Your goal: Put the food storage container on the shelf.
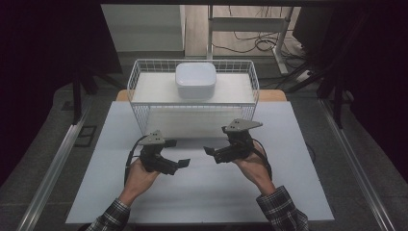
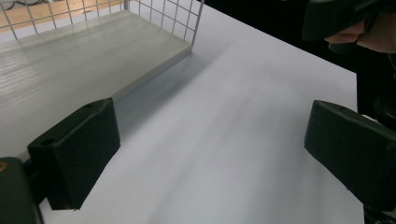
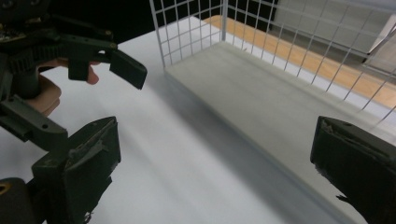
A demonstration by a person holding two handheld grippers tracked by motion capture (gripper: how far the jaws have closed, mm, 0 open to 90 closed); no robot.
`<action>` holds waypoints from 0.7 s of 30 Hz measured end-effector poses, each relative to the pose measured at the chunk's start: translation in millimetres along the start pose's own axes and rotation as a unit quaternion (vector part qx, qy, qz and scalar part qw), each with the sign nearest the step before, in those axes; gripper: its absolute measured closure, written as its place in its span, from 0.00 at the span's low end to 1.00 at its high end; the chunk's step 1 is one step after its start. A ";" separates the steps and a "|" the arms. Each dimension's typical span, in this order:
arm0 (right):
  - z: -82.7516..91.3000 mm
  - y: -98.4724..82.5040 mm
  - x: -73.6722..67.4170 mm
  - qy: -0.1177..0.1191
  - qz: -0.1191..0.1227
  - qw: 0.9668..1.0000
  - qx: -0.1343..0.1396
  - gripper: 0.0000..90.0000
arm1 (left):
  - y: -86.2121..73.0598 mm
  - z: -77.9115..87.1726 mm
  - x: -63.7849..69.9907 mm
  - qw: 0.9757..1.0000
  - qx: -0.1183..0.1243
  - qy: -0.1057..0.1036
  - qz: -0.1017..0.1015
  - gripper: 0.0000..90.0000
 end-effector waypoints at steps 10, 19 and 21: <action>8.3 -20.8 -2.4 -0.019 0.011 1.000 -0.016 0.02 | -18.5 3.8 4.7 1.000 -0.015 0.010 -0.008 0.03; 21.2 -38.3 -2.3 -0.020 -0.003 1.000 -0.004 0.02 | -35.6 16.9 13.7 1.000 -0.006 0.018 -0.019 0.01; 22.1 -42.4 -2.7 -0.021 -0.004 1.000 -0.006 0.02 | -38.5 17.6 16.8 0.999 -0.008 0.023 -0.026 0.01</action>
Point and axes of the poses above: each handheld gripper's, and its own axes: z roughly backward along the jaws, y roughly out of its top, x roughly to its right, the point moved 5 cm from there along -z, roughly forward along the jaws, and after that the axes turned 12 degrees about -x, right-handed, at the moved point
